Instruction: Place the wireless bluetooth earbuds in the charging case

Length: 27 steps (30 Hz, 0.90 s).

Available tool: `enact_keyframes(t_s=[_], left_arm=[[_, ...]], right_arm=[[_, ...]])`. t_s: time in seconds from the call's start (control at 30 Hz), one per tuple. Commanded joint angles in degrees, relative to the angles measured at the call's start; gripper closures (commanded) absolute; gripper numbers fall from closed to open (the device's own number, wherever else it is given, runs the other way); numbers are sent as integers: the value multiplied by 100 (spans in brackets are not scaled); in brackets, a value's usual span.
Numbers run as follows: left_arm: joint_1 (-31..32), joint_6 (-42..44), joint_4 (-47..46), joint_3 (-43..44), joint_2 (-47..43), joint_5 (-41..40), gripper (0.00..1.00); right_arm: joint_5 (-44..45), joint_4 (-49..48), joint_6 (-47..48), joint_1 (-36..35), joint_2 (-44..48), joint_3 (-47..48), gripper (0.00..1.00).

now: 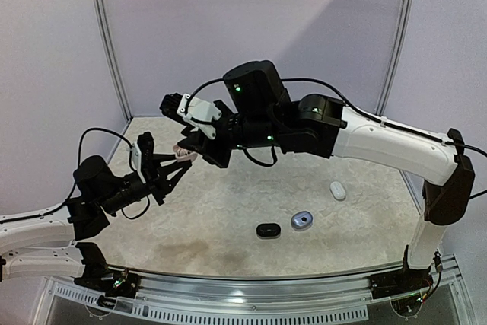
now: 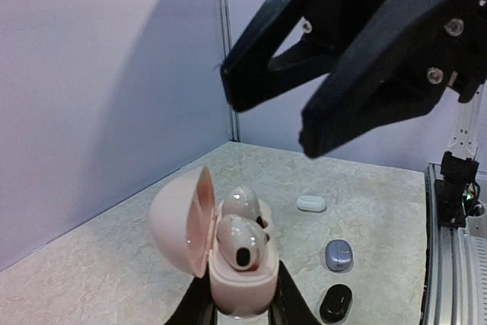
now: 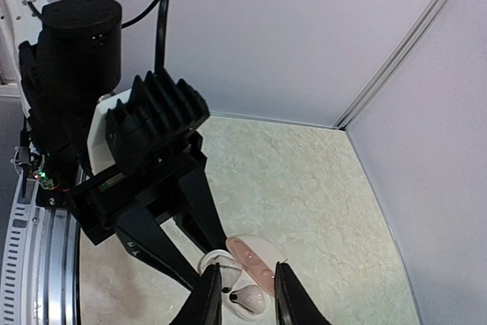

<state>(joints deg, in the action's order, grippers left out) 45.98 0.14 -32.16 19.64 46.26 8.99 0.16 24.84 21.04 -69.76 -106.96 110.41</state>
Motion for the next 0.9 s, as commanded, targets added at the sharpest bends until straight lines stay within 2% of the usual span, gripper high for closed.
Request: enact_keyframes(t_s=[0.0, 0.1, 0.47, 0.87], left_arm=[[52, 110, 3, -23, 32, 242, 100], [52, 120, -2, -13, 42, 267, 100], [53, 234, -40, -2, 76, 257, 100], [52, 320, -265, -64, 50, 130, 100]], right_arm=[[-341, 307, -66, -11, -144, 190, 76], [-394, 364, -40, 9, -196, 232, 83], [-587, 498, -145, 154, -477, 270, 94], [-602, 852, -284, 274, -701, 218, 100]])
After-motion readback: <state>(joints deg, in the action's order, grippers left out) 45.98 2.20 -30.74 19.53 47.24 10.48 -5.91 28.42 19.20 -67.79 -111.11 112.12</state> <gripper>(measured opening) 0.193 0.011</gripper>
